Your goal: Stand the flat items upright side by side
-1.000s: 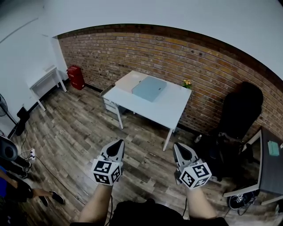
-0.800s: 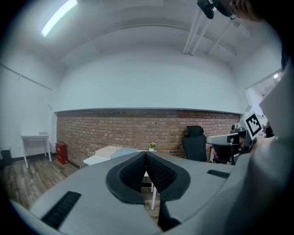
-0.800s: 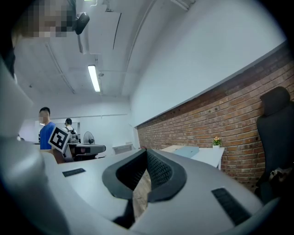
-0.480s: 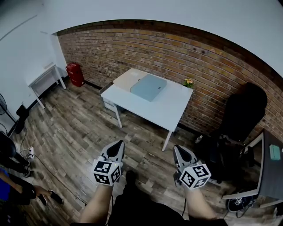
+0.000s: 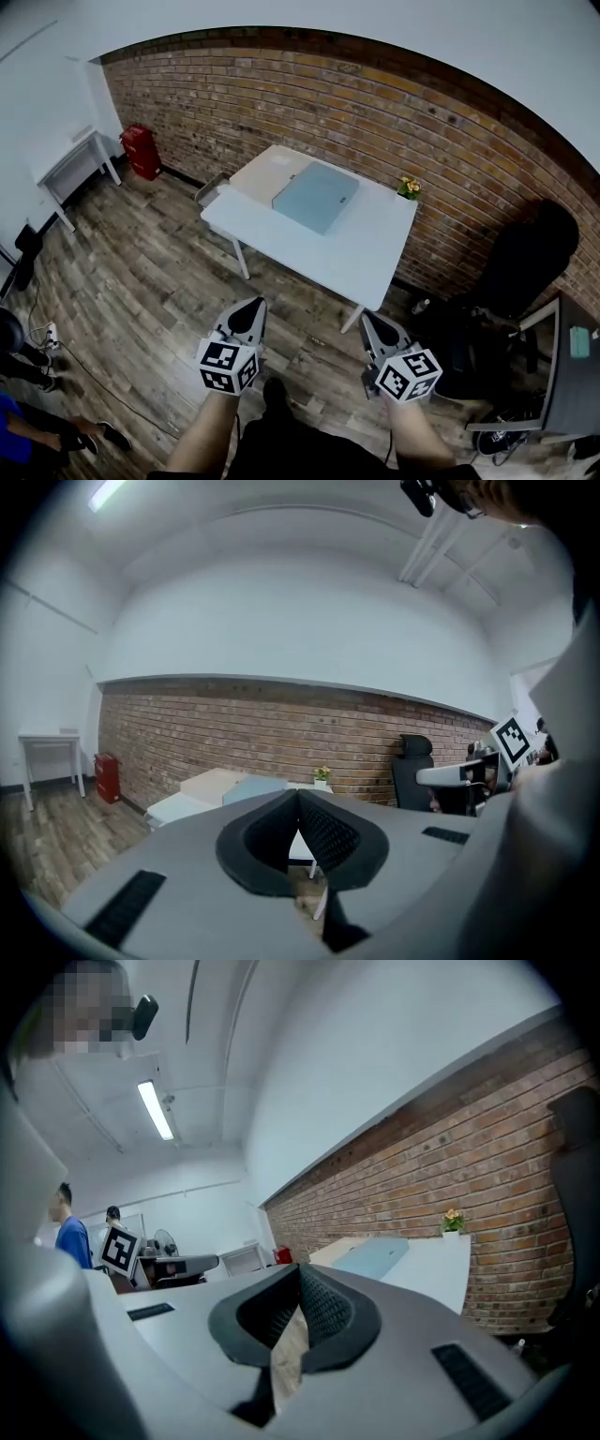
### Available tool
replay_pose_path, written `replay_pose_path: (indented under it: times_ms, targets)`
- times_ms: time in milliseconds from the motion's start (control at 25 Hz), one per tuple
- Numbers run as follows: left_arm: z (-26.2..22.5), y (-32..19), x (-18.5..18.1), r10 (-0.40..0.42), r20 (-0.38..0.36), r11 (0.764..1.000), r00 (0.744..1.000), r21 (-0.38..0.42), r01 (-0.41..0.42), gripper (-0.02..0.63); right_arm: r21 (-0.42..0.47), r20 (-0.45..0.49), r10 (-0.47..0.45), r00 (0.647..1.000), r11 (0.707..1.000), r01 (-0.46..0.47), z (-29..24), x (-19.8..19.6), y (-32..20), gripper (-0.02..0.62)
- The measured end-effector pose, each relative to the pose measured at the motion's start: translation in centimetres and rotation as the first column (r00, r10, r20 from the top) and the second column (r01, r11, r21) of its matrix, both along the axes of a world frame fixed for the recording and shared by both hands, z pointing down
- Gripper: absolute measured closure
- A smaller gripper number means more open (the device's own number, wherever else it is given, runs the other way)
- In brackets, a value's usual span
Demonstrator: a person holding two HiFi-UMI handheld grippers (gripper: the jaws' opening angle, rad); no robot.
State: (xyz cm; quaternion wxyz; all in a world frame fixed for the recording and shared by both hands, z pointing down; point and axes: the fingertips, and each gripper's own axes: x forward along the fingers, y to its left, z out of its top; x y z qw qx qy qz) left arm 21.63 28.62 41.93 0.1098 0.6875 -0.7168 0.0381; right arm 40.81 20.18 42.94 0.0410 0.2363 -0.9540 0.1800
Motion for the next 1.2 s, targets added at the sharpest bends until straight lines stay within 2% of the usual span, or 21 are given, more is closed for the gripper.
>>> replay_pose_path:
  times_ms: [480,840,1200]
  targets:
    - [-1.1,-7.3,-13.5,0.032,-0.036,0.999,0.999,0.031,-0.031,0.591,-0.002,-0.059,-0.011,0.998,1.0,0.011,-0.2,-14.9,-6.9,0.58]
    - [0.3,-12.9,-19.8,0.009,-0.122,1.0,0.993,0.029,-0.005,0.591,-0.034,-0.094,-0.012,0.996,0.999,0.009,1.8,-20.2,-12.9,0.579]
    - [2.0,-23.5,-22.5,0.027,-0.093,0.998,0.995,-0.046,-0.031,0.591,-0.084,-0.08,-0.005,0.997,0.997,-0.002,4.4,-24.5,-23.7,0.58]
